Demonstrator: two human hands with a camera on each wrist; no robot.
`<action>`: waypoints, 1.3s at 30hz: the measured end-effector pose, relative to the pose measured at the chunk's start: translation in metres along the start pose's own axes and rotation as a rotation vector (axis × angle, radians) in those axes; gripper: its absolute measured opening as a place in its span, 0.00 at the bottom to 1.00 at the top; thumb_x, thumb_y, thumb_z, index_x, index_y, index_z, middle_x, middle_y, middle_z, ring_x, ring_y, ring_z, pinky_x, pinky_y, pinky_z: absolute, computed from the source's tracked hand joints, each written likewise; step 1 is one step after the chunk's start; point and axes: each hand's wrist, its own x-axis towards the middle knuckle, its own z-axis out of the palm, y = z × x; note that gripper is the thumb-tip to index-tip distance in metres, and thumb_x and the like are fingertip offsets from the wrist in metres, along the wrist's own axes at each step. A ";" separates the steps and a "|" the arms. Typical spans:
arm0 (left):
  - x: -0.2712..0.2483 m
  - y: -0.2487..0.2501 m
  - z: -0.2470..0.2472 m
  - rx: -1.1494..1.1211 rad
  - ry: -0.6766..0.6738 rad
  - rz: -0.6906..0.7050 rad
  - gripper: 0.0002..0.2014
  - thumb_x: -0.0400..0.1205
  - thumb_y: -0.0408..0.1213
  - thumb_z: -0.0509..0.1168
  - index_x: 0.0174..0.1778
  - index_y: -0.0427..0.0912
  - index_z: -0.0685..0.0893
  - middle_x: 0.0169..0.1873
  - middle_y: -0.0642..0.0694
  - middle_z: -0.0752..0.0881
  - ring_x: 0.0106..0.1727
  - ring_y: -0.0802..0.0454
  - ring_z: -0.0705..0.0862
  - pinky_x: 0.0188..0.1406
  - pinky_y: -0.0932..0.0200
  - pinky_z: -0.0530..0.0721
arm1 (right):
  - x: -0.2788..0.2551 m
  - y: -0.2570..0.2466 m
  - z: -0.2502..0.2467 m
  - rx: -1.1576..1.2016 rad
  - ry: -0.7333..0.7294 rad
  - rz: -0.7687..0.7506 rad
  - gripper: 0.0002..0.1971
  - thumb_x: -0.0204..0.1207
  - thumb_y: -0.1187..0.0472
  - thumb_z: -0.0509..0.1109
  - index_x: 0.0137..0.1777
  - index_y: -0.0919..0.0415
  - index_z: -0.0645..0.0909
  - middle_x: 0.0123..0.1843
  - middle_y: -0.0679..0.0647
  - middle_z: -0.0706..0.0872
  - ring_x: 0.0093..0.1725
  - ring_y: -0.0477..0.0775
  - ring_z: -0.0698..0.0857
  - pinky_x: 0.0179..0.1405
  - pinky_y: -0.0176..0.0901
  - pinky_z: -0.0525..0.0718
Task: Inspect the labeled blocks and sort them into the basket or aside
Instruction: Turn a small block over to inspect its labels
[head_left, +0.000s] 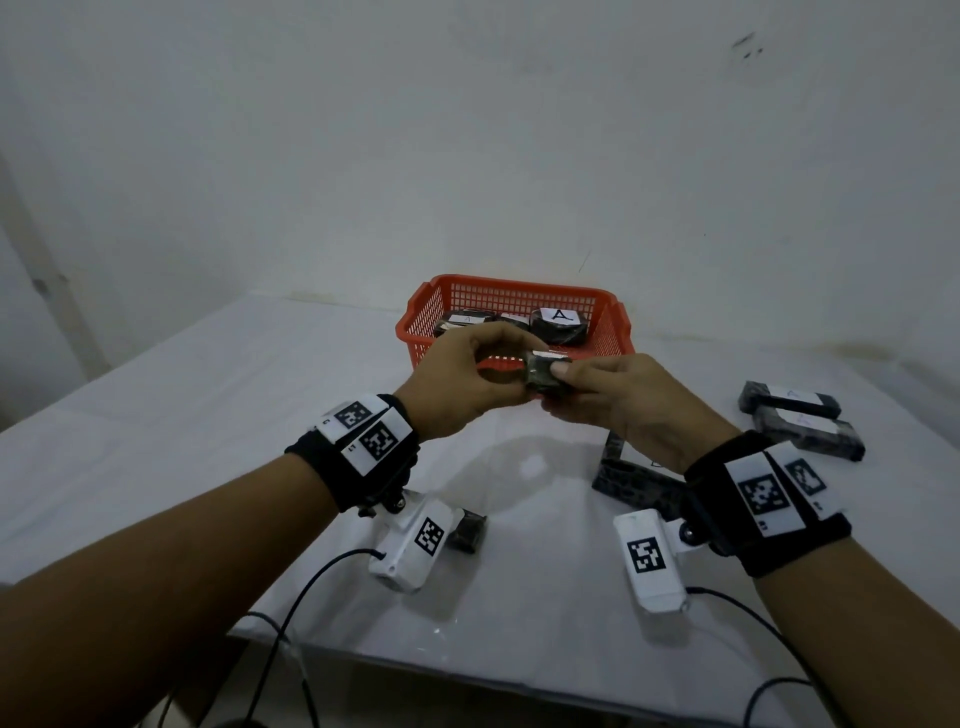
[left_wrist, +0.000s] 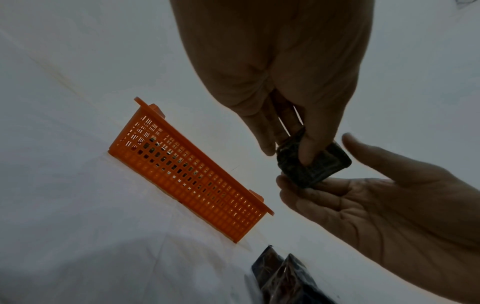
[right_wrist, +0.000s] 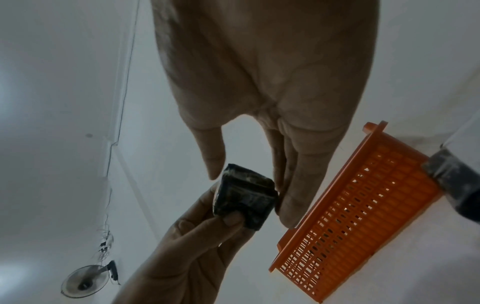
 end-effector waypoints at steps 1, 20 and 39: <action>-0.001 0.001 0.000 -0.029 -0.022 -0.031 0.25 0.75 0.25 0.79 0.69 0.37 0.84 0.61 0.46 0.90 0.62 0.52 0.91 0.63 0.51 0.90 | -0.001 0.001 0.000 -0.006 0.003 -0.026 0.15 0.81 0.62 0.76 0.64 0.70 0.89 0.58 0.66 0.94 0.58 0.65 0.94 0.61 0.48 0.91; -0.011 -0.009 -0.001 -0.054 0.026 -0.092 0.20 0.77 0.29 0.79 0.65 0.37 0.88 0.57 0.45 0.93 0.59 0.50 0.92 0.66 0.50 0.88 | -0.006 0.007 0.004 -0.192 0.029 -0.176 0.19 0.72 0.69 0.83 0.64 0.61 0.90 0.56 0.53 0.96 0.59 0.50 0.94 0.67 0.45 0.88; -0.016 -0.015 0.002 -0.082 0.014 -0.123 0.28 0.76 0.40 0.81 0.72 0.43 0.84 0.64 0.49 0.90 0.64 0.53 0.90 0.66 0.45 0.88 | -0.006 0.018 0.012 -0.104 0.040 -0.091 0.14 0.80 0.68 0.76 0.65 0.68 0.88 0.56 0.61 0.95 0.56 0.59 0.95 0.59 0.51 0.93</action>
